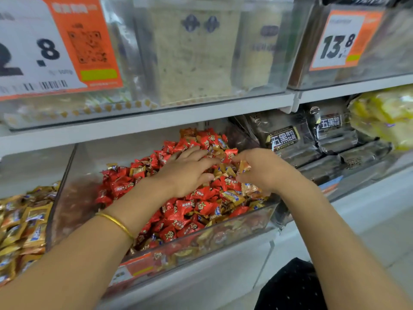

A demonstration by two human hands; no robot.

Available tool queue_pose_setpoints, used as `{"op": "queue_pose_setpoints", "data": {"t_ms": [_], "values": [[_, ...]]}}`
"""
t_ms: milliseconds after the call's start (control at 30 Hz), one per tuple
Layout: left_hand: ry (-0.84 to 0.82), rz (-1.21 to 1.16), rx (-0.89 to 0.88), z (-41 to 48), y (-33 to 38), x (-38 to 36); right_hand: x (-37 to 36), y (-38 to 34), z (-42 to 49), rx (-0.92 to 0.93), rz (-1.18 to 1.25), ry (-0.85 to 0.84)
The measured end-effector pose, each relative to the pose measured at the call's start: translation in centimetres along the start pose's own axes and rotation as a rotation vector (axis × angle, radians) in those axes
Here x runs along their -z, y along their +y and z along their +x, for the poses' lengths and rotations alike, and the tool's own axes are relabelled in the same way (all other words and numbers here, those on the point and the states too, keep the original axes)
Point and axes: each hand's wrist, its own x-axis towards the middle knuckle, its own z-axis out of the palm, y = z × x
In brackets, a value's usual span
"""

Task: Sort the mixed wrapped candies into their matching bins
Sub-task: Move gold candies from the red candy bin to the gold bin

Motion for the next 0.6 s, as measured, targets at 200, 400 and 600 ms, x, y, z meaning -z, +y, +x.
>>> {"op": "queue_pose_setpoints", "data": {"t_ms": [200,400,600], "values": [[0.008,0.058,0.125,-2.1,-1.3,-0.4,-0.5,-0.1,-0.6,0.041,-0.190,-0.142],[0.270,-0.132,-0.010,-2.2,1.6,0.5,-1.8,-0.2,-0.4,-0.032,-0.204,-0.051],[0.047,-0.052,-0.100,-1.4,2.3,-1.3,-1.9,0.3,-0.4,-0.008,-0.206,0.026]]}}
